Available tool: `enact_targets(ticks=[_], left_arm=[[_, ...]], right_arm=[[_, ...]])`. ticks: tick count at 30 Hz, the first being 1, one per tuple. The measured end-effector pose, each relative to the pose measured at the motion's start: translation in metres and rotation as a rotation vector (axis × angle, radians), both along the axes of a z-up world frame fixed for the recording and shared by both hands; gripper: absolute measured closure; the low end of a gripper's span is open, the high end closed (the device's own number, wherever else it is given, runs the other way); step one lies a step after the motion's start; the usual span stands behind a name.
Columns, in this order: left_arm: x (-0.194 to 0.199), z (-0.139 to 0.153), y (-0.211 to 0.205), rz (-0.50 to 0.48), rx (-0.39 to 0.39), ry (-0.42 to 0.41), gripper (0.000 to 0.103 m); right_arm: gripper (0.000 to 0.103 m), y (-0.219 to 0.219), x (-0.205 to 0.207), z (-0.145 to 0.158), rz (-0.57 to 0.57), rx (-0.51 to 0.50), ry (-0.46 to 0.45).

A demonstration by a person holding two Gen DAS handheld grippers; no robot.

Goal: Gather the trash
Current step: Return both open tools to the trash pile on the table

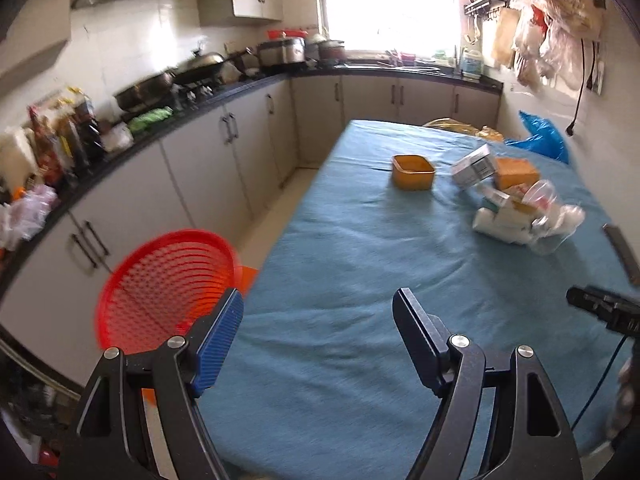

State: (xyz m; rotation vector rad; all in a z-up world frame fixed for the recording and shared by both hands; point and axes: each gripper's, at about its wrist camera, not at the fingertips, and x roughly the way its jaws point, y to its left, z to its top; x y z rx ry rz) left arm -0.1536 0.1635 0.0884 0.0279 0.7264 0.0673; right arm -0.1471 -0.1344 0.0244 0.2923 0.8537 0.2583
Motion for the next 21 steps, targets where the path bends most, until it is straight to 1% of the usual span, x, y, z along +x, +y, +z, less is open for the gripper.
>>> enact_targets(ticks=[2, 5, 7, 13, 16, 21], left_arm=[[0.017, -0.001, -0.006, -0.020, -0.047, 0.023, 0.027], [0.040, -0.002, -0.016, -0.039, -0.092, 0.039, 0.027], [0.059, -0.002, -0.023, -0.043, -0.117, 0.049, 0.027], [0.115, -0.009, -0.035, -0.045, -0.235, 0.109, 0.027], [0.139, -0.015, -0.043, -0.036, -0.249, 0.131, 0.027], [0.173, -0.022, -0.052, -0.035, -0.261, 0.138, 0.027]], right_arm=[[0.023, -0.013, 0.002, -0.001, -0.022, 0.004, 0.003], [0.023, -0.031, 0.006, -0.002, -0.056, 0.009, 0.006], [0.022, -0.045, 0.011, -0.003, -0.076, 0.008, 0.008], [0.021, -0.075, 0.025, -0.001, -0.120, 0.005, 0.006], [0.021, -0.085, 0.032, 0.000, -0.135, 0.007, 0.010], [0.021, -0.098, 0.051, 0.004, -0.169, 0.005, -0.003]])
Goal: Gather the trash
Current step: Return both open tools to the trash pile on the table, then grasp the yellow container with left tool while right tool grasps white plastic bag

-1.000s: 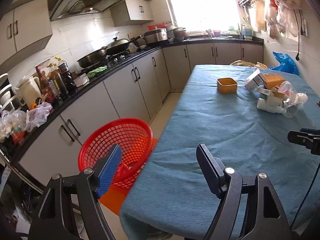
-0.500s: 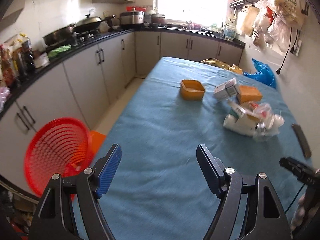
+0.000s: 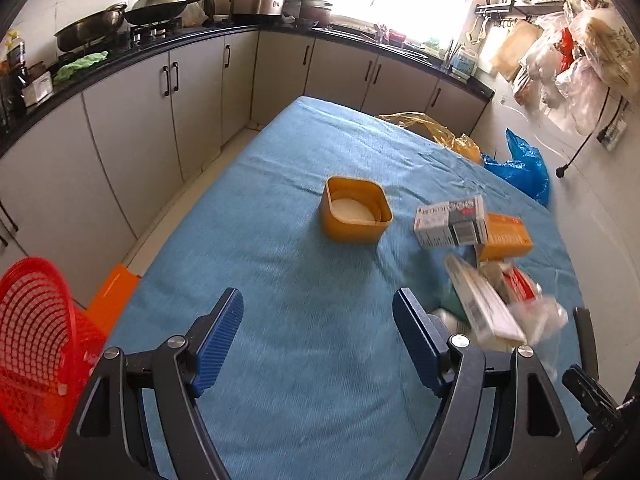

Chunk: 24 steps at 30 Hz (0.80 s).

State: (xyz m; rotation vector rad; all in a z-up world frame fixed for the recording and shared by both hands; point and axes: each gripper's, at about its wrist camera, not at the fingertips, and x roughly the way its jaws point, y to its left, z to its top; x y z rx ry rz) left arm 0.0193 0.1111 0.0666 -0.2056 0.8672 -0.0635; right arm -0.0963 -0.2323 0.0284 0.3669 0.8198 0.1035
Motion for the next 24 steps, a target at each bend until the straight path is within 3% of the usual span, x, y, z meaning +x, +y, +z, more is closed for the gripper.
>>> enact_targets(ticks=[11, 16, 18, 20, 21, 23, 24], left_arm=[[0.093, -0.021, -0.005, 0.026, -0.066, 0.045, 0.027], [0.122, -0.040, -0.017, -0.009, -0.105, 0.095, 0.030], [0.126, -0.045, -0.023, -0.022, -0.100, 0.109, 0.042], [0.127, -0.048, -0.028, -0.024, -0.084, 0.113, 0.056], [0.126, -0.048, -0.030, -0.022, -0.073, 0.111, 0.075], [0.123, -0.050, -0.031, -0.044, -0.104, 0.135, 0.095], [0.120, -0.050, -0.030, -0.043, -0.117, 0.139, 0.096]], right_arm=[[0.021, -0.021, 0.058, -0.017, -0.051, 0.091, 0.045], [0.027, -0.024, 0.064, -0.024, -0.049, 0.097, 0.055], [0.035, -0.025, 0.065, -0.025, -0.045, 0.107, 0.046], [0.053, -0.024, 0.066, -0.024, -0.031, 0.109, 0.036], [0.069, -0.022, 0.066, -0.024, -0.015, 0.113, 0.031], [0.071, -0.020, 0.065, -0.024, -0.003, 0.122, 0.028], [0.075, -0.021, 0.064, -0.023, -0.005, 0.131, 0.019]])
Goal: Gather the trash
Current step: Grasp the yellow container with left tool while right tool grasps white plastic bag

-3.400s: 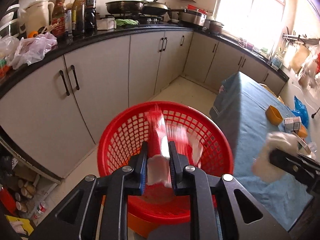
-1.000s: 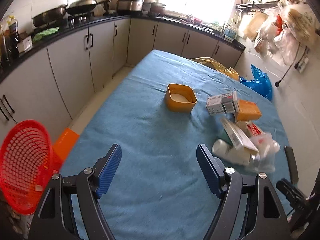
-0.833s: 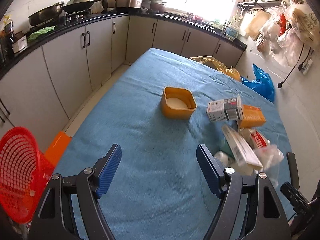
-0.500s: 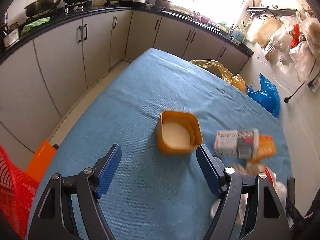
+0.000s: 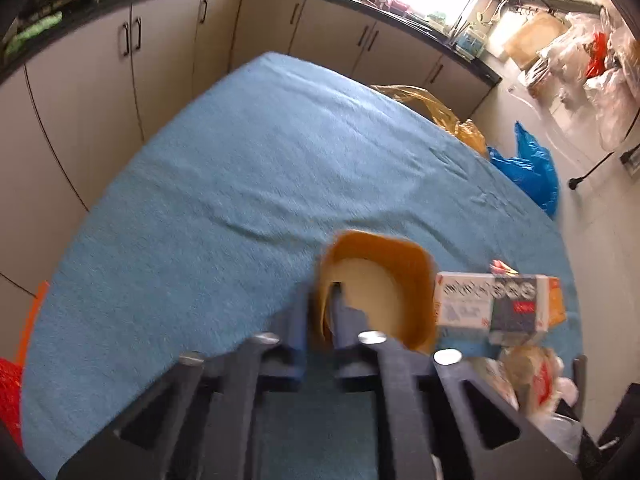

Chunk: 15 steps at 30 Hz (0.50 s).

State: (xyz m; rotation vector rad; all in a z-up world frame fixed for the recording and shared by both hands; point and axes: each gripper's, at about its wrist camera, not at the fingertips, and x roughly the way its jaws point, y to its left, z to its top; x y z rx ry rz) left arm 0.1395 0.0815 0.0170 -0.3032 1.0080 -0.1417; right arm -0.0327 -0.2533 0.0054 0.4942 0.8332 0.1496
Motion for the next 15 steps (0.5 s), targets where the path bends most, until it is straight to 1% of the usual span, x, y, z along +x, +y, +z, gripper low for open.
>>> enact_targets(ticks=[1, 4, 9, 15], left_arm=[[-0.006, 0.002, 0.001, 0.009, 0.004, -0.003, 0.096], [-0.025, 0.010, 0.004, 0.012, 0.036, -0.026, 0.096], [-0.068, 0.025, 0.016, 0.007, 0.024, -0.037, 0.096], [-0.132, 0.042, 0.035, -0.010, 0.018, -0.063, 0.096]], right_arm=[[0.080, -0.001, -0.002, 0.001, -0.002, 0.010, -0.007], [0.082, -0.001, -0.010, 0.008, -0.014, 0.018, -0.021], [0.083, 0.004, -0.031, 0.020, -0.035, 0.003, -0.031], [0.085, 0.018, -0.076, 0.046, -0.033, -0.093, -0.086]])
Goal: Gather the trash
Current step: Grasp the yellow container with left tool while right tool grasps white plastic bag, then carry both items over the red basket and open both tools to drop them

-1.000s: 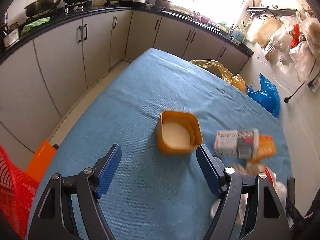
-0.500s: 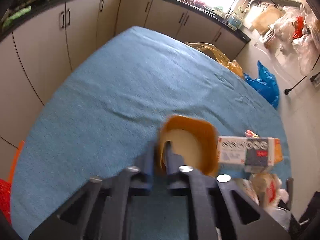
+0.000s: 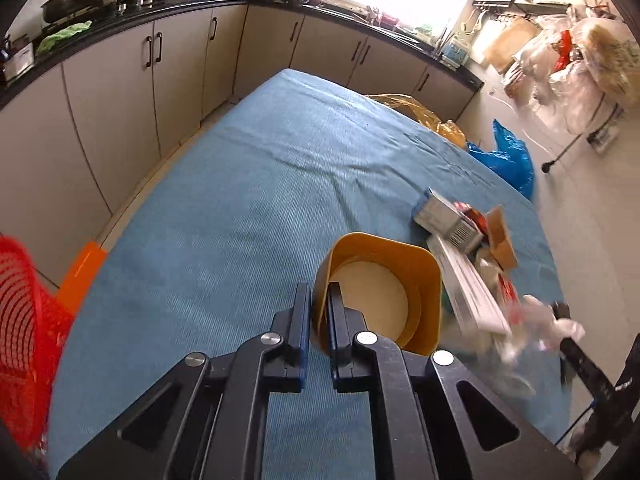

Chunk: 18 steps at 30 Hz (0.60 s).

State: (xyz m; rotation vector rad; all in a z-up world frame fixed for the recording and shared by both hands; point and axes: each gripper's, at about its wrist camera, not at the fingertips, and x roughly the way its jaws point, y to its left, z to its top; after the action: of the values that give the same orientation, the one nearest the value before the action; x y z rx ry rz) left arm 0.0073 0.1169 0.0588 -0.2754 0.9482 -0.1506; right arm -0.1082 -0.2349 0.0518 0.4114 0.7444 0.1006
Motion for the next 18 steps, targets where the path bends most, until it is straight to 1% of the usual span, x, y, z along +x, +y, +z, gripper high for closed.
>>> enact_targets(ticks=[2, 5, 9, 12, 14, 18], left_arm=[[-0.019, 0.001, 0.006, -0.007, -0.003, -0.001, 0.096], [-0.050, 0.002, 0.010, -0.011, 0.020, -0.018, 0.096], [-0.088, 0.003, 0.018, 0.008, 0.063, -0.058, 0.096], [-0.113, 0.003, 0.026, 0.025, 0.069, -0.076, 0.096], [-0.130, 0.002, 0.034, 0.042, 0.065, -0.087, 0.096], [-0.157, -0.002, 0.046, 0.081, 0.062, -0.092, 0.096]], right_arm=[[0.085, 0.007, -0.014, 0.008, 0.011, -0.018, -0.014], [0.086, 0.020, -0.035, 0.016, 0.037, -0.043, -0.033], [0.088, 0.048, -0.063, 0.025, 0.074, -0.131, -0.074], [0.089, 0.069, -0.080, 0.028, 0.120, -0.160, -0.094], [0.089, 0.082, -0.088, 0.030, 0.151, -0.165, -0.105], [0.089, 0.105, -0.102, 0.031, 0.216, -0.135, -0.113]])
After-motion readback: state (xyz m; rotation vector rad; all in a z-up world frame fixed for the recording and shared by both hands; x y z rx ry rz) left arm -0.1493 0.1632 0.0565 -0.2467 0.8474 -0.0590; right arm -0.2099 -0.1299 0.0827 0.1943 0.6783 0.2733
